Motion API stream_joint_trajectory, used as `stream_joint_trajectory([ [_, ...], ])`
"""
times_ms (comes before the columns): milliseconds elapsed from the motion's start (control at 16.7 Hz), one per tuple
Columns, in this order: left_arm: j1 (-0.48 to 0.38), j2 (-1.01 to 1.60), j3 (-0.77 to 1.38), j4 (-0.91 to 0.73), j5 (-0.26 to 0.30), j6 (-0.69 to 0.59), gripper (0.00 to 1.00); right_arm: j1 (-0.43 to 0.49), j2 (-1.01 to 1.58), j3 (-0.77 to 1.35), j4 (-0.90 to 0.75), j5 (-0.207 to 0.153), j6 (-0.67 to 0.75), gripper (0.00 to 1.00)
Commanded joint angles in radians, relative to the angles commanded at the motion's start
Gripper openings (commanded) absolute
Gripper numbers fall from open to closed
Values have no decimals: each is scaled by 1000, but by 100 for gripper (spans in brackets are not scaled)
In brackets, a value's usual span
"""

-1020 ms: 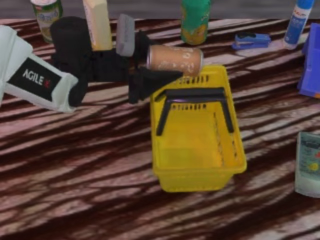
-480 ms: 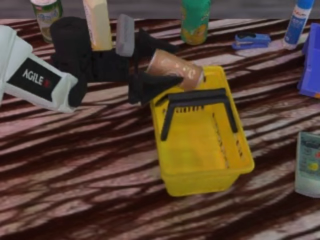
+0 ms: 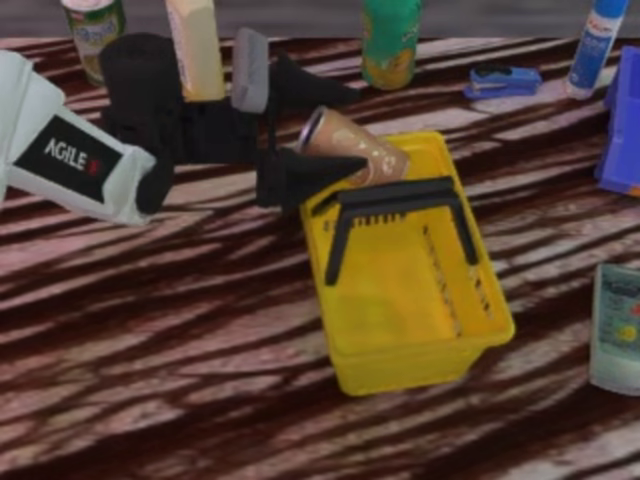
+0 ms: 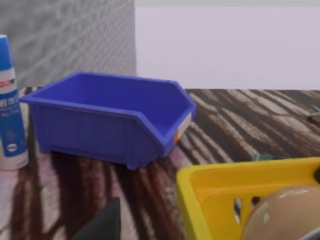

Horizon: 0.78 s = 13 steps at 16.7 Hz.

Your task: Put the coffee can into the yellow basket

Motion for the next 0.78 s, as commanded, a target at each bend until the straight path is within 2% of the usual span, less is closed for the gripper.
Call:
stream_joint_trajectory([
  [180,10,-55,-24,-27,-36,-15,100,26,62,61,-56,-2,-38,100],
  [360,39,-199,-90,-95,-130,-46,100,81,214,213,-181,-3,-124,100],
  [540,83,-420,-197,-198,-268,-83,100,155,455,448,-356,-2,-242,100],
  [780,149,-815,-394,-375,-486,-123,100,273,875,857,-643,-1,-432,100],
])
